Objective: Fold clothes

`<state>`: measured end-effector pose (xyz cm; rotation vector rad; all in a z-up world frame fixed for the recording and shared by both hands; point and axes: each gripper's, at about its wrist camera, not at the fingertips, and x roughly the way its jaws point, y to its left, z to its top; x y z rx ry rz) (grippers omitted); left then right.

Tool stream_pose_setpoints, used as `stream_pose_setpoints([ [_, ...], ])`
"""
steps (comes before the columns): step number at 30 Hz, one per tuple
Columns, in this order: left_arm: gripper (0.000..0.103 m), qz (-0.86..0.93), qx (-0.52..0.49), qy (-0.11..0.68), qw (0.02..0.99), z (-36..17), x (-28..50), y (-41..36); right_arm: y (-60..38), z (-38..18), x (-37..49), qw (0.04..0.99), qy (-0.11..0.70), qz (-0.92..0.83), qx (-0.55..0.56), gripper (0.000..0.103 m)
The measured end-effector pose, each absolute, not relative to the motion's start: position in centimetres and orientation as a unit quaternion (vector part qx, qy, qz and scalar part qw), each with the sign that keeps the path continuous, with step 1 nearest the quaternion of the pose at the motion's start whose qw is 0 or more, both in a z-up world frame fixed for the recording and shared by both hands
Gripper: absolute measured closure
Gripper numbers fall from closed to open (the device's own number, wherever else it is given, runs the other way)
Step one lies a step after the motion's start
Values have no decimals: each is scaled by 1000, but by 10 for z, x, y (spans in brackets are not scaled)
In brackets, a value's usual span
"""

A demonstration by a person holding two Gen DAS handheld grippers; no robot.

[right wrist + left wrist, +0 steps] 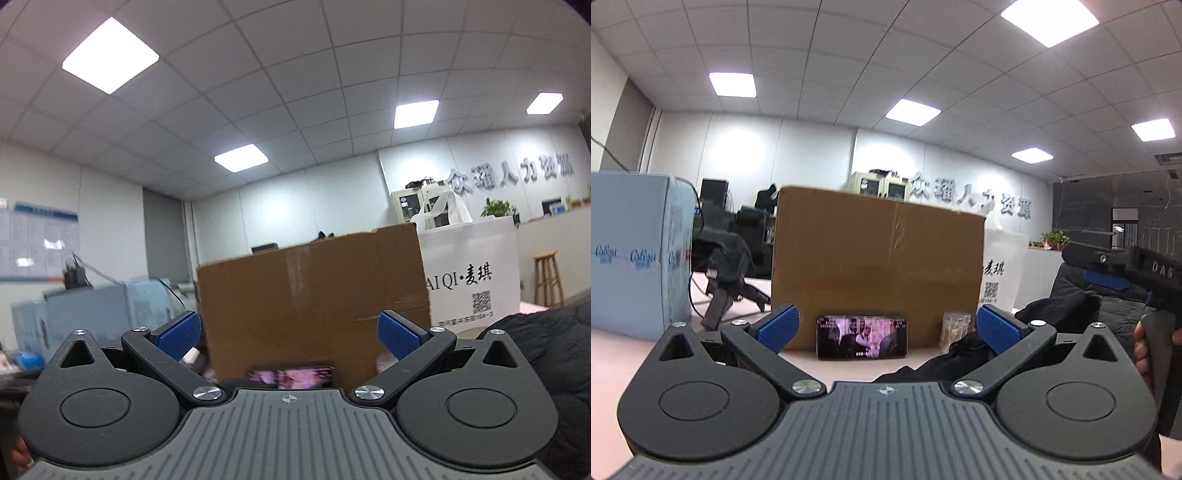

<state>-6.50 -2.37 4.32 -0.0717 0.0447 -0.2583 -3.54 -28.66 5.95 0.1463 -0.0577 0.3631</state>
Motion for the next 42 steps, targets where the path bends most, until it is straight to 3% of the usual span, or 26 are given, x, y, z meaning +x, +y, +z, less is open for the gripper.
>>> stream_pose_setpoints([
  [5,0,-103,11,30,994,31,-42,-28,-278,33,-11,985,-9,171,12,0],
  [14,0,-87,14,52,995,7,-27,-24,-276,14,9,984,26,176,13,0],
  [20,0,-71,24,24,997,2,-38,-23,-288,17,-7,983,-13,176,44,0],
  [27,0,-46,8,13,999,4,-43,-19,-296,21,-33,985,-71,157,1,0],
  [35,0,-9,-10,2,1000,4,-46,-10,-315,15,-32,989,-76,123,33,0],
  [42,0,-5,-18,7,1000,4,-45,-6,-331,17,-51,975,-151,143,81,0],
])
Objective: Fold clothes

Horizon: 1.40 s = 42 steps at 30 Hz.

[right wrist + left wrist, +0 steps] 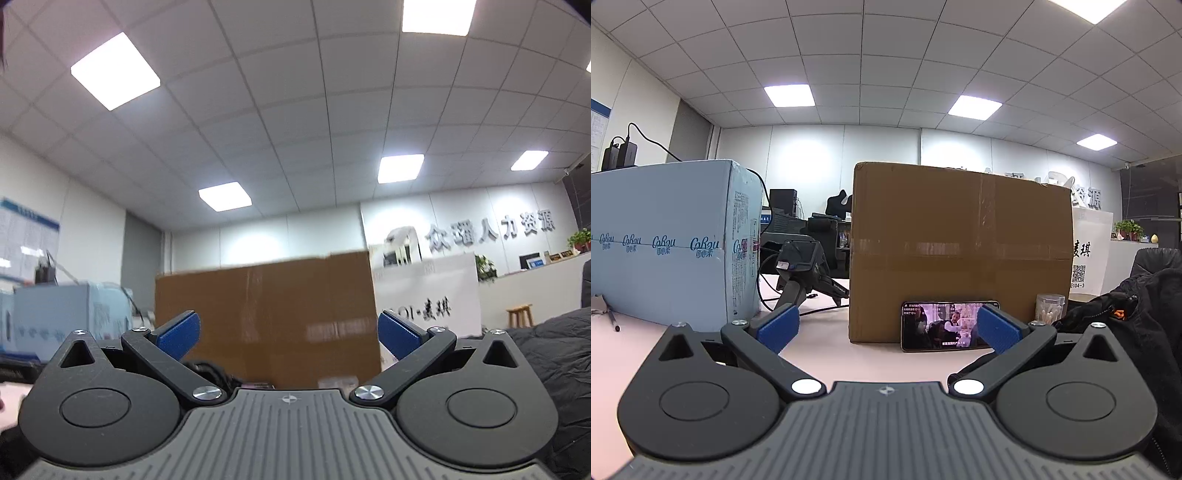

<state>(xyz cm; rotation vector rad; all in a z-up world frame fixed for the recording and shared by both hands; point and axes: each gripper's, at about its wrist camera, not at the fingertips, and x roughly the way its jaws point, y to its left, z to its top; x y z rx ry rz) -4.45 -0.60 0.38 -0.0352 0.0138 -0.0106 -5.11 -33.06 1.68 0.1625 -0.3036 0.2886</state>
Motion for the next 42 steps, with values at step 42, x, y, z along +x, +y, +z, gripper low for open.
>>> stream_pose_setpoints([
  [42,0,-8,-12,20,1000,3,-40,-7,-324,16,-33,990,-93,94,41,0],
])
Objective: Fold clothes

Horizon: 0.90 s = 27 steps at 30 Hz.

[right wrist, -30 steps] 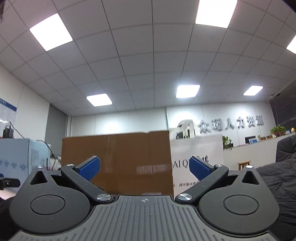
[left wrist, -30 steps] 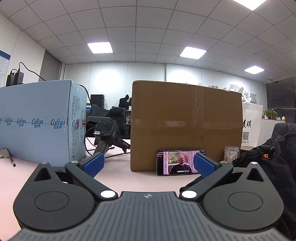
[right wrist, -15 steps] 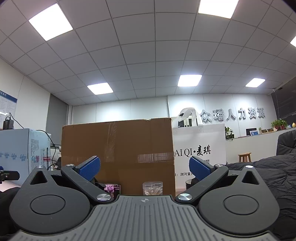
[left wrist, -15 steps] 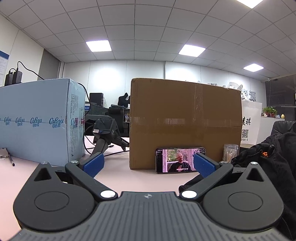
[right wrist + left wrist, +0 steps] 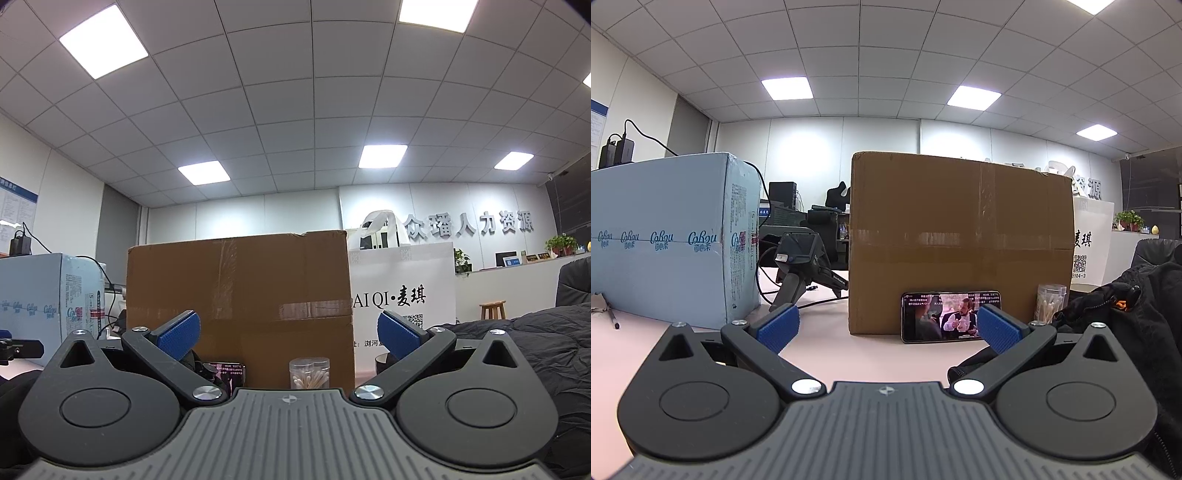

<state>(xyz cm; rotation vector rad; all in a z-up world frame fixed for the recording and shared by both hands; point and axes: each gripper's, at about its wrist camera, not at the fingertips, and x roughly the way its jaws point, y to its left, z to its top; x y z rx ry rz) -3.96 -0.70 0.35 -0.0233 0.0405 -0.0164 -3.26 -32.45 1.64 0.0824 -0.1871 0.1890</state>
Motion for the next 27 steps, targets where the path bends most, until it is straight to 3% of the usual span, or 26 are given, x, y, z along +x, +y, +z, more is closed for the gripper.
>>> stream_pose_setpoints([
  [27,0,-12,-11,25,1000,2,-38,-8,-322,18,-30,991,-87,98,41,0],
])
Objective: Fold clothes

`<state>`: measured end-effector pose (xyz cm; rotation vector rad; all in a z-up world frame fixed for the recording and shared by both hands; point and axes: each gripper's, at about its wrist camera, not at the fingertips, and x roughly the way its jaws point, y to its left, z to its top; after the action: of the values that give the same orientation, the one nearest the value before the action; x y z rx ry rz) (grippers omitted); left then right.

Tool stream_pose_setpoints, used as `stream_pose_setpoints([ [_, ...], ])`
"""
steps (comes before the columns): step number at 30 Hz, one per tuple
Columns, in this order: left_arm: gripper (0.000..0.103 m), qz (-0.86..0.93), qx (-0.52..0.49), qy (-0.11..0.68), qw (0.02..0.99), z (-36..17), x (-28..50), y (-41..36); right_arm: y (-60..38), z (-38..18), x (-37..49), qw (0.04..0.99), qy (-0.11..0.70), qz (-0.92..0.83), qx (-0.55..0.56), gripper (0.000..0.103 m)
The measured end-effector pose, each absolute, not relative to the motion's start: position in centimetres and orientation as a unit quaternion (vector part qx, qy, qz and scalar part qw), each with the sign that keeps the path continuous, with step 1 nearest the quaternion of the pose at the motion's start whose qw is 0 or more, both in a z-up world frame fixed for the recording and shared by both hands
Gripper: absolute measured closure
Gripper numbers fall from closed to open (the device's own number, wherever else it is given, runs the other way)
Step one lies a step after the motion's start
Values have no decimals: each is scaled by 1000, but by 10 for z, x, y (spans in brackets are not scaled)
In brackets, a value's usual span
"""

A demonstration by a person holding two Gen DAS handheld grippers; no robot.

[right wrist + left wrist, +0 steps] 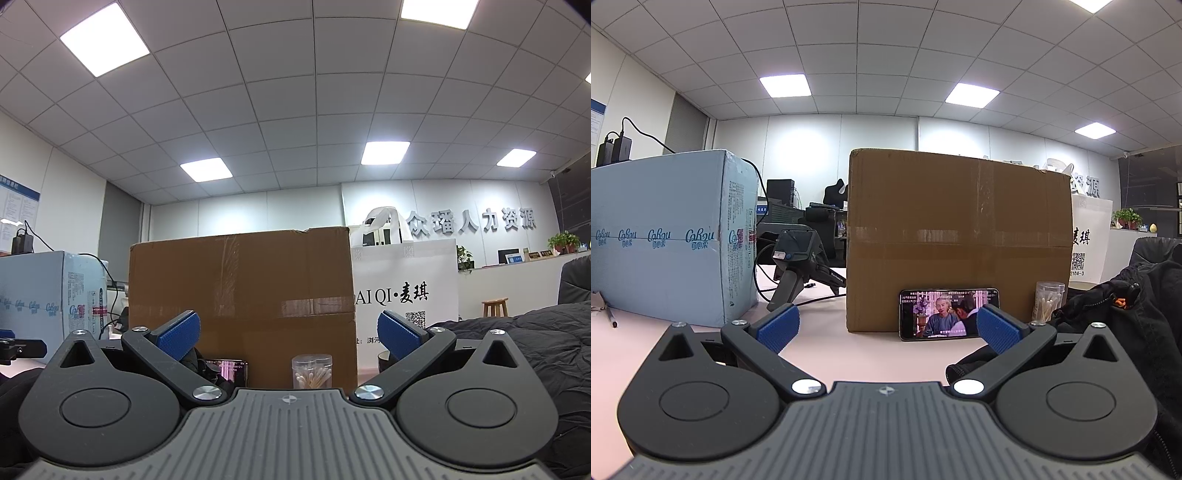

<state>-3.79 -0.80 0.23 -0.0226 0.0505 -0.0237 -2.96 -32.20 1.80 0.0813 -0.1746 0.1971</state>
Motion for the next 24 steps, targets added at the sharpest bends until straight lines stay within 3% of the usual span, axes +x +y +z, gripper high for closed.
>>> stream_pose_setpoints([
  [24,0,-14,-11,29,999,2,-36,-10,-319,18,-28,991,-83,100,40,0],
])
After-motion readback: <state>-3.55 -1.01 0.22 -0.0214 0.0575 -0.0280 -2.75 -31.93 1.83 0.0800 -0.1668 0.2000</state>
